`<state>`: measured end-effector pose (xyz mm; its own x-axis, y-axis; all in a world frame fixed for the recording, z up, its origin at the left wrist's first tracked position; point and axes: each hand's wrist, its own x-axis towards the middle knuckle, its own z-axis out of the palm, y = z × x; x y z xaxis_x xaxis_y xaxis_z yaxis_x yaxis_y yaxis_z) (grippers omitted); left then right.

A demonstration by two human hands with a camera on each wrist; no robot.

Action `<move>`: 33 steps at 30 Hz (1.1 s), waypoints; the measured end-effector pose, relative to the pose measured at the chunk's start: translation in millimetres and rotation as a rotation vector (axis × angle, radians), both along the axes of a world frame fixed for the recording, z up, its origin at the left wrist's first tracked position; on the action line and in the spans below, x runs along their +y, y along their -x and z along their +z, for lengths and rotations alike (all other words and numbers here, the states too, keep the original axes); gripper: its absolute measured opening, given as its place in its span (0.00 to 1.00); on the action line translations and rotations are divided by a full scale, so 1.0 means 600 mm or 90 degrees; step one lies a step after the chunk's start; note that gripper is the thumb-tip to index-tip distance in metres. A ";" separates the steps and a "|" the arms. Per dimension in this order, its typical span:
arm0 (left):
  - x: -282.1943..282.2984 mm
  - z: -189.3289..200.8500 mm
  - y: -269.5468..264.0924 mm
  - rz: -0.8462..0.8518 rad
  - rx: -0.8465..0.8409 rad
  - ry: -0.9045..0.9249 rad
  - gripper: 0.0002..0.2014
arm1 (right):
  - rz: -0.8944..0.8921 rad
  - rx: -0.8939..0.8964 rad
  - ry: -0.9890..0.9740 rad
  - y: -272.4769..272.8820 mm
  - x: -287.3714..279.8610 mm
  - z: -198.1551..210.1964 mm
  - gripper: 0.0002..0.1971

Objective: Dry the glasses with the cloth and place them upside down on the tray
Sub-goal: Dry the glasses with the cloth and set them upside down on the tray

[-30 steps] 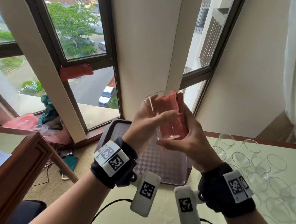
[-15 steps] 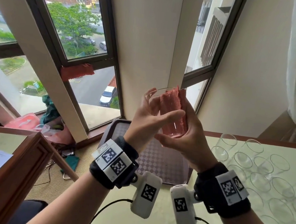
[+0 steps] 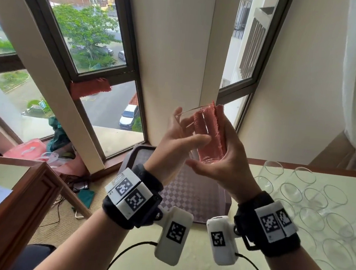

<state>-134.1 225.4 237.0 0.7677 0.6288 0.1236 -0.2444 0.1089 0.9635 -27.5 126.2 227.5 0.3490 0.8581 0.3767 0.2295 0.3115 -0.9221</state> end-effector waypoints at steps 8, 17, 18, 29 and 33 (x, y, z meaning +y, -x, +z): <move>-0.008 0.006 0.002 -0.035 -0.032 -0.004 0.38 | 0.078 0.111 0.049 0.002 -0.017 0.005 0.43; -0.004 0.012 -0.002 -0.049 0.005 0.023 0.46 | -0.043 -0.067 -0.008 -0.005 -0.008 0.006 0.50; -0.008 0.014 -0.004 -0.048 0.008 0.012 0.42 | -0.050 -0.090 -0.015 -0.004 -0.008 0.005 0.51; 0.007 0.007 -0.003 -0.075 0.080 -0.083 0.48 | 0.042 0.107 0.058 -0.015 -0.017 0.000 0.43; 0.005 0.002 -0.003 -0.052 0.050 0.007 0.38 | -0.029 -0.012 0.046 -0.011 -0.010 -0.008 0.54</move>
